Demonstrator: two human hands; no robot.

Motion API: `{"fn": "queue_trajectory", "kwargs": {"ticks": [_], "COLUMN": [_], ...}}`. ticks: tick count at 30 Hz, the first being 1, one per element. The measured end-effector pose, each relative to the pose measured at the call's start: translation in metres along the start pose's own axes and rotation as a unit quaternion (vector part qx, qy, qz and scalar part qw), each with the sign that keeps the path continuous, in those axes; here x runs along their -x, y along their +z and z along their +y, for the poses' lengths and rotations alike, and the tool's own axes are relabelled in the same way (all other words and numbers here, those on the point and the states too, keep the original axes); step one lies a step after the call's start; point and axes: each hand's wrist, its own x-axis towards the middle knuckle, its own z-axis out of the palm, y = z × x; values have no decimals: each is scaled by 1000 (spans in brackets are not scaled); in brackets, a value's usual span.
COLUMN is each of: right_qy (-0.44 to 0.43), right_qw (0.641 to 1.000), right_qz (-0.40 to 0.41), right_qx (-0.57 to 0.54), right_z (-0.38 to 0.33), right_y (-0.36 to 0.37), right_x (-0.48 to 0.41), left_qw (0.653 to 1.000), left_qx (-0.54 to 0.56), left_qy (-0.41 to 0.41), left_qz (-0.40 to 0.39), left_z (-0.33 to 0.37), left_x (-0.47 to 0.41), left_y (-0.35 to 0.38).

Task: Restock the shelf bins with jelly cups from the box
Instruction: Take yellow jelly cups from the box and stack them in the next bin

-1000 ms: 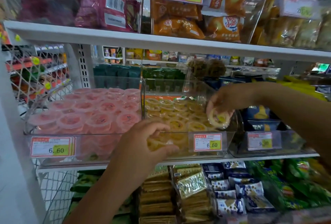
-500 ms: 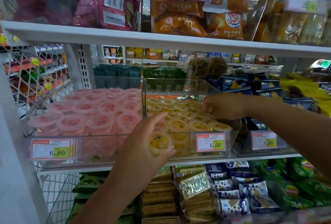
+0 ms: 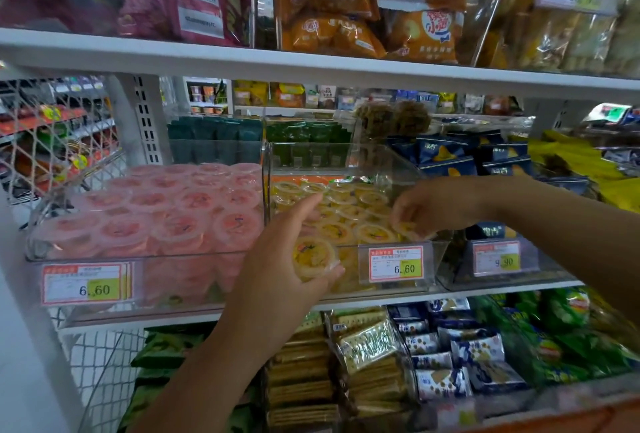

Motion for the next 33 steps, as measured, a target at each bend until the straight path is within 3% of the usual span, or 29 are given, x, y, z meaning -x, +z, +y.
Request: {"fn": "queue_trajectory", "kwargs": {"ticks": [9, 13, 15, 17, 20, 23, 26, 29, 33], "right_qy": [13, -25, -54, -79, -93, -75, -33, 25, 46], "right_qw": [999, 994, 973, 945, 905, 867, 852, 874, 918], "right_qz": [-21, 72, 96, 30, -40, -22, 74, 164, 129], "right_qx": [-22, -84, -203, -316, -413, -492, -517, -458, -373], "right_z": [5, 3, -12, -35, -62, -73, -68, -61, -75], "right_y": [-1, -2, -2, 0, 11, 15, 4, -9, 0], "right_x": [-8, -9, -4, 0, -6, -17, -35, -63, -103], "left_qw": [1000, 1000, 1000, 1000, 999, 998, 996, 954, 926], "left_qx": [-3, 1, 2, 5, 23, 33, -67, -281, -359], "left_qy": [0, 7, 15, 24, 37, 35, 19, 44, 69], "left_qz": [3, 3, 9, 18, 32, 41, 47, 95, 91], "left_z": [2, 1, 1, 1, -1, -2, -7, -23, -36], "left_x": [2, 1, -2, -4, -6, -10, -11, -10, -8], "left_y": [-3, -6, -5, -3, -1, -2, -15, -34, -43]}}
